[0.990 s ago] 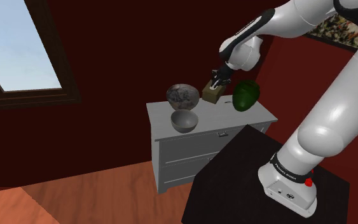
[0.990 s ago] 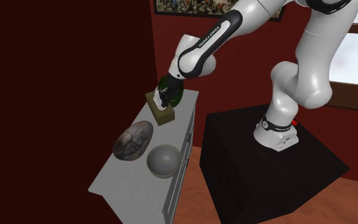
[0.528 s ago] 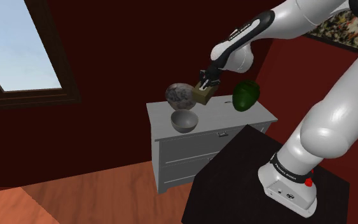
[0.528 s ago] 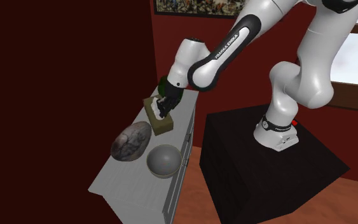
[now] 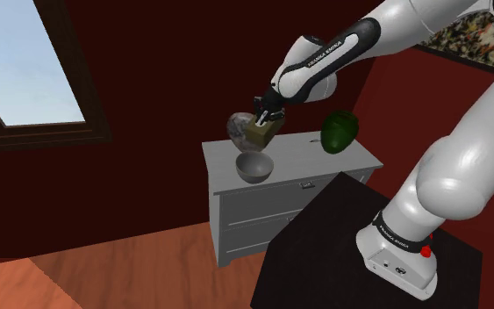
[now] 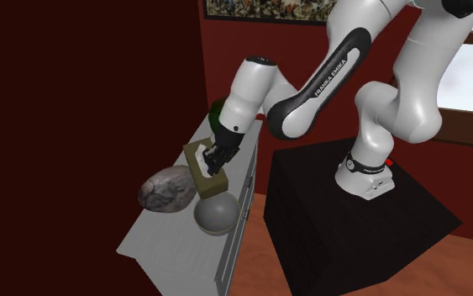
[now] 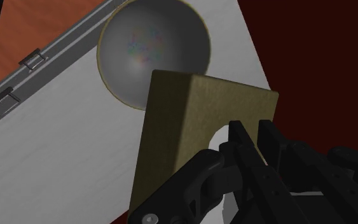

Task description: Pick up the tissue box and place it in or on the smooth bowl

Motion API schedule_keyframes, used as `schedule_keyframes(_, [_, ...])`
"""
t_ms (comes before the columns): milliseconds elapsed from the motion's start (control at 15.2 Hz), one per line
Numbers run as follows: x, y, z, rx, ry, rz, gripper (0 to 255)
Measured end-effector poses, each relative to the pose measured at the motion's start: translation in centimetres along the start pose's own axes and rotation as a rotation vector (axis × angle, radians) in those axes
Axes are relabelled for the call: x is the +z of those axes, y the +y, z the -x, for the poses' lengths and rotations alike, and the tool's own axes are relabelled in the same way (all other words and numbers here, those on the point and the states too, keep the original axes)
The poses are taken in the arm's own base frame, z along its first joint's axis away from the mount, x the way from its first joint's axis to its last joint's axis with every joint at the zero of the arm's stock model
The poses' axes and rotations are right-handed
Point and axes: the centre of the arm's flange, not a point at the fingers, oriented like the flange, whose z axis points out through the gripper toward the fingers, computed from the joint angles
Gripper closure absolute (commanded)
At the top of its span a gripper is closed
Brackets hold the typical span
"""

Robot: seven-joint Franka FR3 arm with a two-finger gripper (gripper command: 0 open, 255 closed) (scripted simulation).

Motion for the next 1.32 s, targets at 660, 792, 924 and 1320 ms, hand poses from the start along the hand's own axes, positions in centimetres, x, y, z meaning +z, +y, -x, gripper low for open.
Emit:
schedule_keyframes(660, [3.7,-0.5,2.9,0.003,0.000,0.001,255])
schedule_keyframes(792, [4.8,-0.1,3.1,0.003,0.000,0.001,255])
schedule_keyframes(924, [5.7,0.4,3.2,0.003,0.001,0.001,255])
schedule_keyframes(1320, [8.7,1.4,3.9,0.003,0.001,0.001,255])
